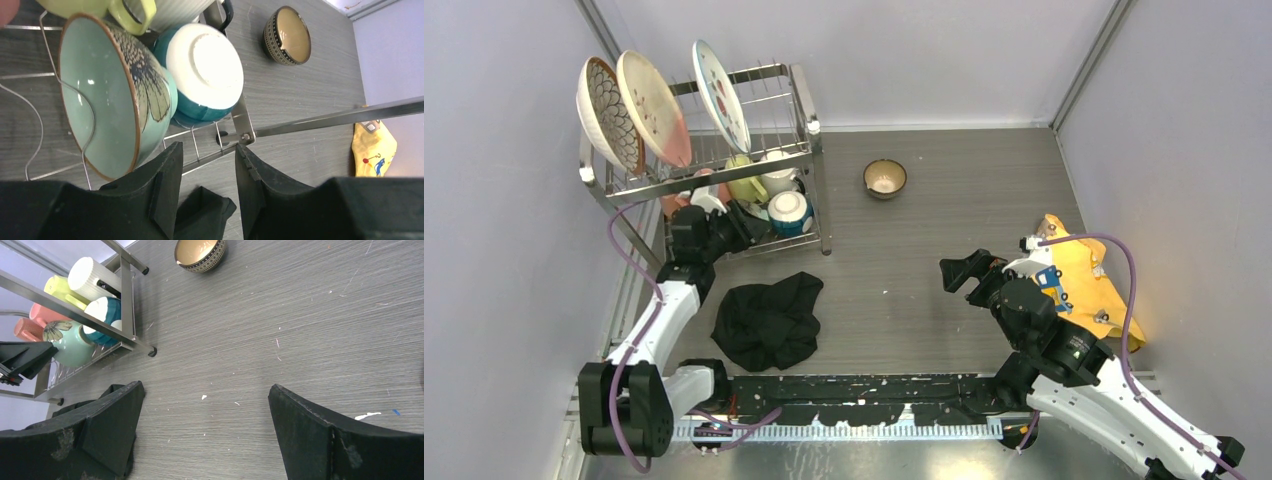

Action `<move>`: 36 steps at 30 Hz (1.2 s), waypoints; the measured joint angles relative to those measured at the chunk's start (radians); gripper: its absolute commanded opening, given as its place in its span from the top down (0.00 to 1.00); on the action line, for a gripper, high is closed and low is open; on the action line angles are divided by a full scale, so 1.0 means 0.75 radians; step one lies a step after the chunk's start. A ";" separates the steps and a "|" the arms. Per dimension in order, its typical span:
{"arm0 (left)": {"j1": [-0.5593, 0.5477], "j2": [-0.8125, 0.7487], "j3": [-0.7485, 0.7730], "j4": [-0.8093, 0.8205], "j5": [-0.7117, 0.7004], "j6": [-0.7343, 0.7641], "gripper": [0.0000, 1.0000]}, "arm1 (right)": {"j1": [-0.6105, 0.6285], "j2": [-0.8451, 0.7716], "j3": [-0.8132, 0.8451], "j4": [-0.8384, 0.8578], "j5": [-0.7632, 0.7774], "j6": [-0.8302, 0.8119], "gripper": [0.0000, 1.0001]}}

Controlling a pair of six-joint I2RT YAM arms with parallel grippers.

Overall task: Load the mixed dishes into the dish rack
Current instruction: Turn the bowl upside down on the dish rack.

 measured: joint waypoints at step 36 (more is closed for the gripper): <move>-0.015 -0.068 0.071 -0.176 -0.541 0.030 0.56 | 0.000 -0.046 -0.002 0.018 -0.010 0.000 0.00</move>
